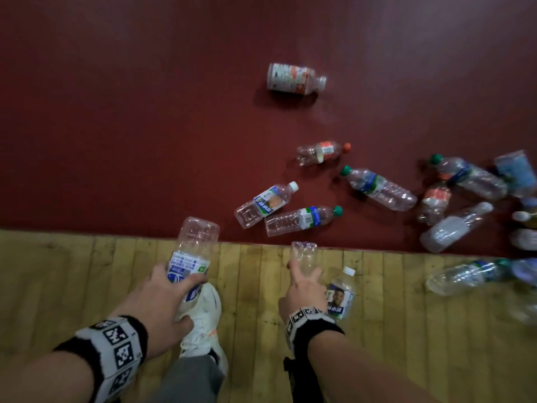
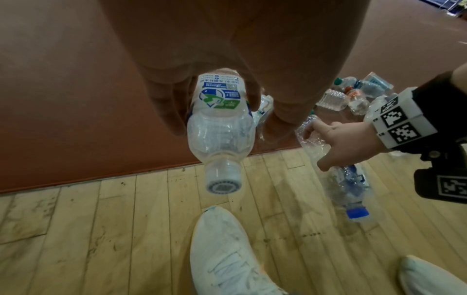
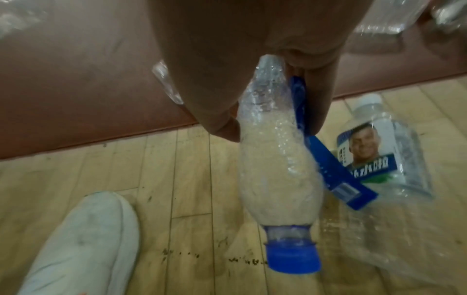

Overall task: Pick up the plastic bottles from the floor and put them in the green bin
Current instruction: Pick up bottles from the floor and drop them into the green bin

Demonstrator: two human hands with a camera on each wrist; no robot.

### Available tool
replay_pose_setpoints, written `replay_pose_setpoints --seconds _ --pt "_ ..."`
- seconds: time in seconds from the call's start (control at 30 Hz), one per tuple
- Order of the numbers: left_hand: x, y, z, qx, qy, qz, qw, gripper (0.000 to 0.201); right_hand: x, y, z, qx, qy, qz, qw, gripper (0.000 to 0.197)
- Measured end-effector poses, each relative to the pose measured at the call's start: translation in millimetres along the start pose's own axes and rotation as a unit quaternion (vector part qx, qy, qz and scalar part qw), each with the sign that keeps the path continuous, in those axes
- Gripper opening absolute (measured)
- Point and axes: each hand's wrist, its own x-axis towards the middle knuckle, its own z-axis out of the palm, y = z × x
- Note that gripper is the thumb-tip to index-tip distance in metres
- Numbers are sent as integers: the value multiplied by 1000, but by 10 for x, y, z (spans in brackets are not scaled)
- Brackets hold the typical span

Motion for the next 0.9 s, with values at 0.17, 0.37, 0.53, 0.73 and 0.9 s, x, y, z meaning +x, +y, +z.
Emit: replay_pose_setpoints --seconds 0.17,0.37,0.53,0.73,0.9 --pt "-1006 640 -521 -7 11 12 1000 70 -1088 390 -1113 -15 4 -34 999 83" --pt "-2652 1644 -1433 -33 119 9 992 61 -2616 926 -2713 -35 87 -61 994 80" --pt "-3911 2411 -2054 -3 232 67 970 54 -3970 1392 -3752 -11 187 -45 981 70" --pt "-4935 3060 -2335 40 295 191 935 66 -5399 1964 -4097 -7 250 6 968 66" --pt "-5644 3610 -1993 98 285 300 905 69 -6584 2598 -3689 12 254 82 964 76"
